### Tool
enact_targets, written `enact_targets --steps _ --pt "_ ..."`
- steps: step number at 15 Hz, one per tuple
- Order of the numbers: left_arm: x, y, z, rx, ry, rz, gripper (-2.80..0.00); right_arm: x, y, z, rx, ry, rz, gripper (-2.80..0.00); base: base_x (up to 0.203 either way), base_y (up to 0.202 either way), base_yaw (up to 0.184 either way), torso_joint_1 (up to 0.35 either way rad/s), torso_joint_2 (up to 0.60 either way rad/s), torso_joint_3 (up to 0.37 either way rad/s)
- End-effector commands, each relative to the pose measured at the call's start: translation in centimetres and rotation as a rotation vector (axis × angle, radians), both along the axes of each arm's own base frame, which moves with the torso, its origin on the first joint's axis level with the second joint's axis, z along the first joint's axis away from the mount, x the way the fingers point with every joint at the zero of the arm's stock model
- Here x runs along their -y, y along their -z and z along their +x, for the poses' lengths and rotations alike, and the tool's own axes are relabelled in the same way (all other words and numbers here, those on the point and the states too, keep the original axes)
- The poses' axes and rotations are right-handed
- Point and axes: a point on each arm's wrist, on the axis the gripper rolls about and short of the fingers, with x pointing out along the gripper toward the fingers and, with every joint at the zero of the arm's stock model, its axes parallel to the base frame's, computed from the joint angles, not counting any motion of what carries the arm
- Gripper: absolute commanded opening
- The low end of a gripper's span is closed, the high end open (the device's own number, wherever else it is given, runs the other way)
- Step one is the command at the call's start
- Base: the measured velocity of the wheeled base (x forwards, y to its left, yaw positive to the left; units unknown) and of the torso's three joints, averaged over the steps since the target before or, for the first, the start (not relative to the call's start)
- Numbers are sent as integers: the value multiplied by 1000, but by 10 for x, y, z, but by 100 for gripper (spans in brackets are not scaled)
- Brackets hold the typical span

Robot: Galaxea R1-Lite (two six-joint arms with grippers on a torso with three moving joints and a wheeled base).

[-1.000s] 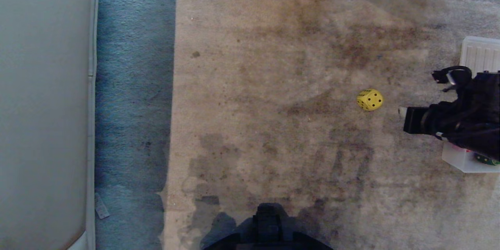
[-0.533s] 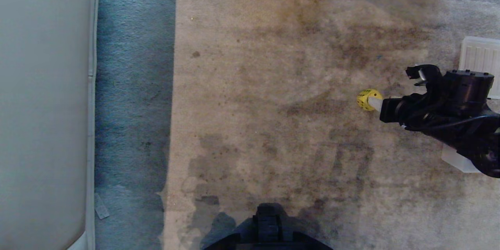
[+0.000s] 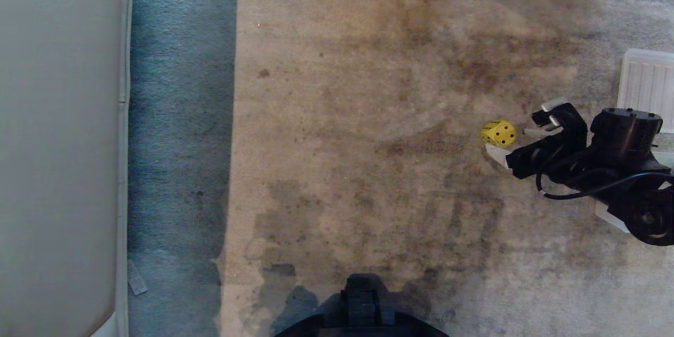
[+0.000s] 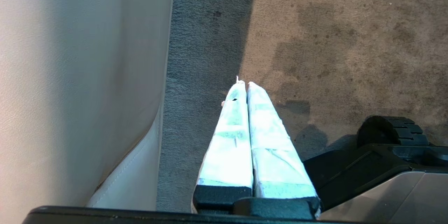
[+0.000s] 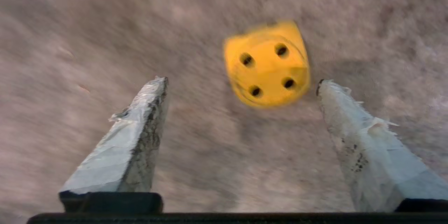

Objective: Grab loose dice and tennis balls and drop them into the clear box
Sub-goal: Pick up toys out of the box

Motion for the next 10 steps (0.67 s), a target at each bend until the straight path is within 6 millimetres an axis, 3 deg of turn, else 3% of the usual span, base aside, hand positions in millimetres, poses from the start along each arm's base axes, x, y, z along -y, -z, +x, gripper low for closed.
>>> enact_targets --steps 1,10 --pt "0 0 0 0 0 -1 -280 3 9 6 -5 7 -11 0 0 0 0 0 0 0" --pt "0 0 0 -2 0 -1 -280 8 37 38 44 23 -3 0 0 0 0 0 0 0"
